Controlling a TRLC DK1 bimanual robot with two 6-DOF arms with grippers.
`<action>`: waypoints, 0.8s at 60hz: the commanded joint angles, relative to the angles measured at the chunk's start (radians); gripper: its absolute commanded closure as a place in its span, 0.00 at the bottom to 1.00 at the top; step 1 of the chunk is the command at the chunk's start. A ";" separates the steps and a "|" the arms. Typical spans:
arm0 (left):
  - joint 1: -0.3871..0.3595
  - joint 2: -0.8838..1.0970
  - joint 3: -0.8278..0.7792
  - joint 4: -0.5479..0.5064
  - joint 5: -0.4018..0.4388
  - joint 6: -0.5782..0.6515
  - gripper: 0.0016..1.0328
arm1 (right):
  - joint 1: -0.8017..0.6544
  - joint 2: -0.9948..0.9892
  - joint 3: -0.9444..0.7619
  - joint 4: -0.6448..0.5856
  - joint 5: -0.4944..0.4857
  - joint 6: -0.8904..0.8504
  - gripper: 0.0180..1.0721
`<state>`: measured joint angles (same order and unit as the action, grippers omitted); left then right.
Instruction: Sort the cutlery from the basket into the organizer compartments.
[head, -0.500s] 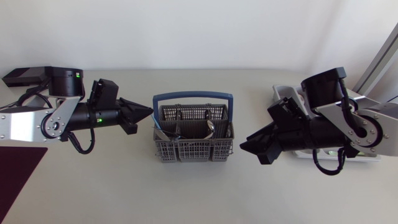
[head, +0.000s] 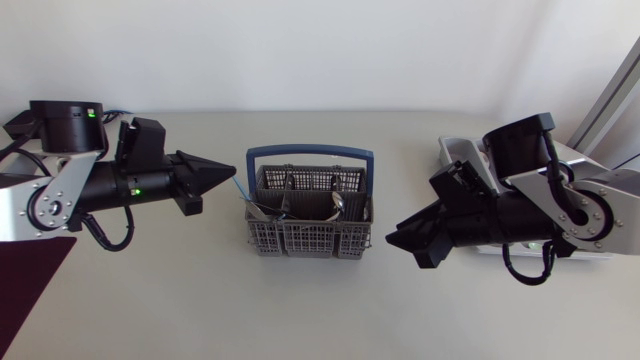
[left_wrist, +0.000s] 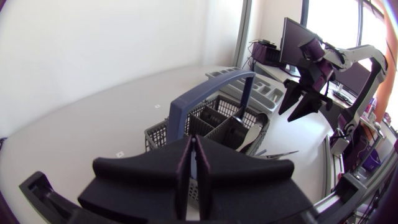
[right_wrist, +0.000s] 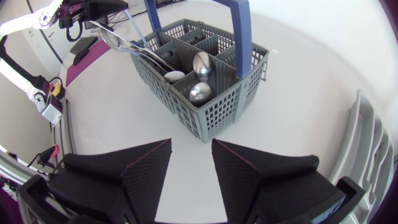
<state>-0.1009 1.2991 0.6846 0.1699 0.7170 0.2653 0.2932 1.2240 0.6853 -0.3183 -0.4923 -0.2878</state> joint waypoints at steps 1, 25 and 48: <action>0.003 -0.080 -0.028 -0.020 -0.004 0.015 0.97 | 0.014 -0.004 -0.024 0.001 0.006 0.006 0.53; -0.010 -0.320 0.089 -0.182 -0.036 0.005 0.97 | 0.069 -0.064 0.016 -0.016 0.081 0.012 0.53; 0.024 -0.324 0.267 -0.222 -0.037 -0.178 0.97 | 0.159 -0.096 0.212 -0.082 0.112 0.018 0.53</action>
<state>-0.0803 0.9421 0.9180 -0.0463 0.6758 0.1482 0.4225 1.1385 0.8455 -0.3874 -0.3908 -0.2874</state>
